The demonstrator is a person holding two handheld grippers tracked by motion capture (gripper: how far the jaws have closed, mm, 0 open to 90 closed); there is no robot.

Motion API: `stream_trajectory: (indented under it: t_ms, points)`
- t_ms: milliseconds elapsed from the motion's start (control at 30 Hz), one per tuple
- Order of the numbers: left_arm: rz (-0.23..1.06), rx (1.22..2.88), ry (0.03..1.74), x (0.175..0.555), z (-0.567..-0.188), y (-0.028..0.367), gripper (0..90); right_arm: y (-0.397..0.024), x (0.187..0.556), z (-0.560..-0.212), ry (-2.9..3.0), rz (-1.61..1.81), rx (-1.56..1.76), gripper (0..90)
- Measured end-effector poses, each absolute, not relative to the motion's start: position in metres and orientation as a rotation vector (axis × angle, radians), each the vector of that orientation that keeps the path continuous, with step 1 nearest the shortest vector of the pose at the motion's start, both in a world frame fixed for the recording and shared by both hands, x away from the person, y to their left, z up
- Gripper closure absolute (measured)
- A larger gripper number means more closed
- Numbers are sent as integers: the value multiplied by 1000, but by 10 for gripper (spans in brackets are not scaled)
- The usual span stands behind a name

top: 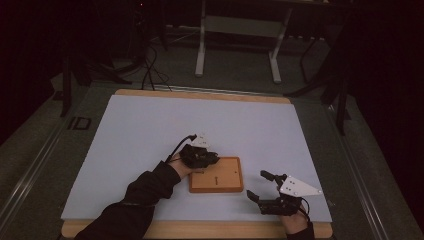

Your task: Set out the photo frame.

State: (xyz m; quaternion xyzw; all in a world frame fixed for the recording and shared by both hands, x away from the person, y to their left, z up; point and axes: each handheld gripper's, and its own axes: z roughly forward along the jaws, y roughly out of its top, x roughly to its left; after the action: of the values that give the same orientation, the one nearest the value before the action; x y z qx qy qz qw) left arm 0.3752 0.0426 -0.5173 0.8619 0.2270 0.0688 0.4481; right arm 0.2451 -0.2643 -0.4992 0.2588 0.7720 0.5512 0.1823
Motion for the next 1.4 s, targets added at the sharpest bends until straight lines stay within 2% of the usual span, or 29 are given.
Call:
stream_trajectory:
  t_ms: [133,567,867,1000,1133,1233,1333,1400]
  points:
    - [189,2152,548,373,-518,40,827,-265,246,-500,2179,1556,732,171]
    - [115,2152,554,382,-519,43,851,-266,247,-499,2178,1559,749,173]
    - [68,2145,538,387,-520,45,853,-261,246,-499,2216,1484,737,134]
    - [43,2144,533,390,-520,47,854,-260,242,-497,2258,1418,634,135]
    - [25,2163,526,393,-518,46,854,-249,236,-499,2281,1150,466,148]
    - [21,2166,522,393,-518,47,854,-244,233,-500,2270,1084,387,167]
    - [-25,2152,522,398,-519,49,854,-235,225,-503,2238,961,239,226]
    - [-40,2144,517,400,-520,50,853,-231,222,-506,2212,899,168,228]
